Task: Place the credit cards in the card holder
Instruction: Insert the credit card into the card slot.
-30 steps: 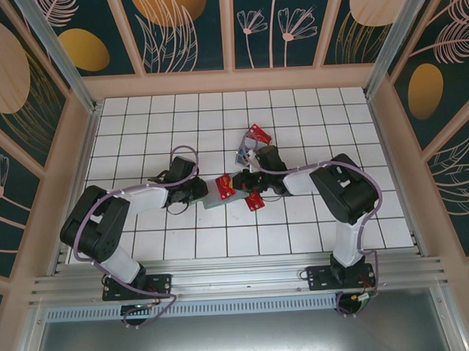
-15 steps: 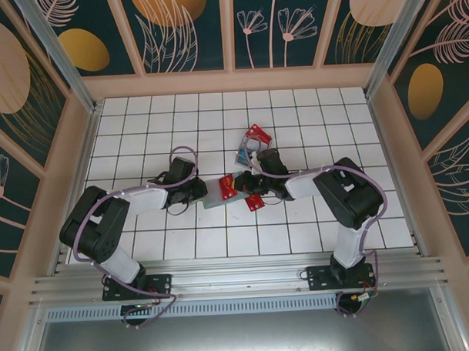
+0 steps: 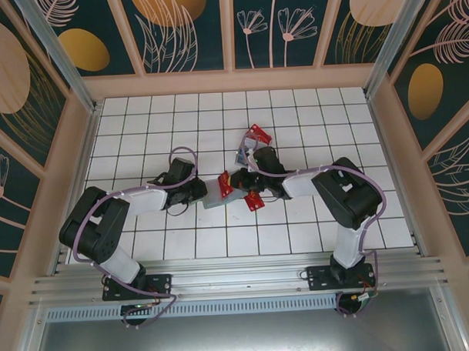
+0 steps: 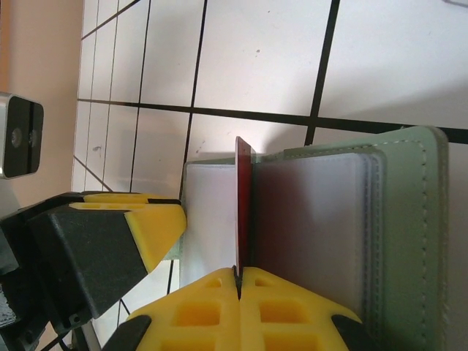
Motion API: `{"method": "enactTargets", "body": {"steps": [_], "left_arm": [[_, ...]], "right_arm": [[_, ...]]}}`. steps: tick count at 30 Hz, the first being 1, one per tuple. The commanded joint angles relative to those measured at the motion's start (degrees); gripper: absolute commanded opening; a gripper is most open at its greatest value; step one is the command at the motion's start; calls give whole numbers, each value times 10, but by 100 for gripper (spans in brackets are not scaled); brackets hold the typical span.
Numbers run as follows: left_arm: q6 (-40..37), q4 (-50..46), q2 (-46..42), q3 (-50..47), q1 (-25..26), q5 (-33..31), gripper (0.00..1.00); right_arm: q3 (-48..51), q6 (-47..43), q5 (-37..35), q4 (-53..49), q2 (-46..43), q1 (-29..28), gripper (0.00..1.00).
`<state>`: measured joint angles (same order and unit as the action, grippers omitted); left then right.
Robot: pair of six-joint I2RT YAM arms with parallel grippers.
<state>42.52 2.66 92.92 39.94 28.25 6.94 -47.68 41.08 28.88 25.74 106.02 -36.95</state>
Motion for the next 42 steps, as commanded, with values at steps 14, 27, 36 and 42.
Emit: {"method": "enactTargets", "body": {"steps": [14,27,36,42], "left_arm": [[4,-50,14,-16,2,-5,23],[2,-53,13,-13,2,-4,23],[1,-52,16,-16,2,-5,23],[1,-52,16,-20,2,-5,23]], "right_arm": [[21,-14,-42,-52,-54,-35,0],[32,-9,-30,-30,-53,-29,0],[6,-14,-13,12,3,-25,0],[14,-8,-5,35,21,-26,0]]}}
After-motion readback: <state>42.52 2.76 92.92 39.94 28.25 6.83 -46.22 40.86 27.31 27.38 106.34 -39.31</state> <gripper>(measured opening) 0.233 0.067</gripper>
